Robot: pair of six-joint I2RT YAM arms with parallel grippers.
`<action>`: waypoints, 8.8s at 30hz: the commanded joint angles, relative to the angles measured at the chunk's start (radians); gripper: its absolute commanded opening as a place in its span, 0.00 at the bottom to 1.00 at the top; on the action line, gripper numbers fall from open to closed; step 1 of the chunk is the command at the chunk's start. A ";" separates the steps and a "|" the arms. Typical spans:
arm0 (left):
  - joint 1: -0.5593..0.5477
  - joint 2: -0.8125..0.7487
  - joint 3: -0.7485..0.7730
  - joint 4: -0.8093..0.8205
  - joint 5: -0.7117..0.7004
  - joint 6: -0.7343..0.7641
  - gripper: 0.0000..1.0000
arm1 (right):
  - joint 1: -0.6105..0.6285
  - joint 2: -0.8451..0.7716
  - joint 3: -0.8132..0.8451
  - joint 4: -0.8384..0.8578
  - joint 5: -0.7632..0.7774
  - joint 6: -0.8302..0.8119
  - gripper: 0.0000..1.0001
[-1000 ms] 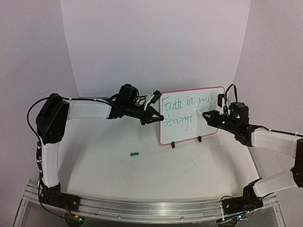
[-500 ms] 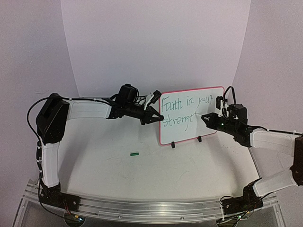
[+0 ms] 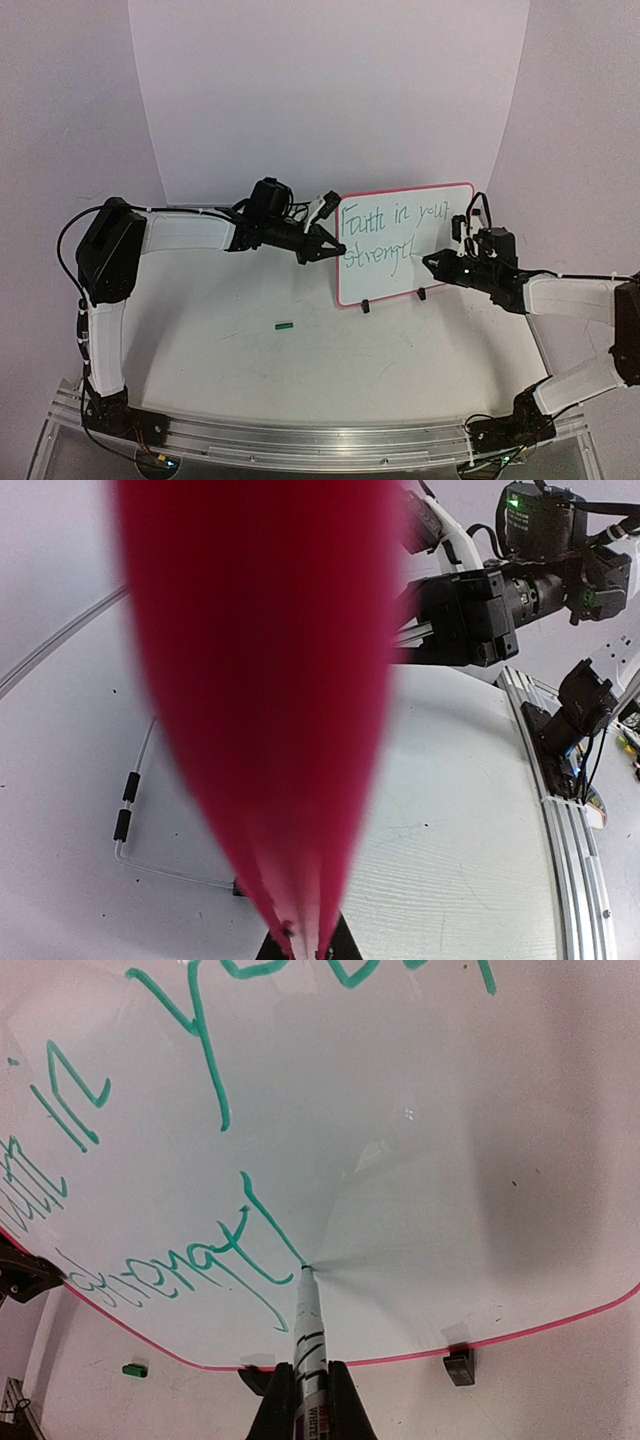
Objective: Write a sentence on the whiteboard
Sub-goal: Write a sentence on the whiteboard, then place the whiteboard at the center of the board, then pick up the pen cap from the center of the board.
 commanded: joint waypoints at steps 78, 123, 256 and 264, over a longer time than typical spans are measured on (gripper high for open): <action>-0.047 0.032 -0.025 -0.265 0.006 0.009 0.00 | -0.002 0.005 -0.006 0.005 0.096 0.044 0.00; -0.047 0.031 -0.026 -0.265 0.005 0.010 0.00 | -0.002 0.001 -0.003 0.007 0.185 0.033 0.00; -0.209 -0.225 -0.513 -0.302 -0.781 -0.263 0.36 | -0.001 -0.329 -0.094 -0.268 -0.166 -0.042 0.00; -0.231 -0.187 -0.473 -0.326 -0.822 -0.249 0.31 | -0.001 -0.327 -0.092 -0.267 -0.164 -0.048 0.00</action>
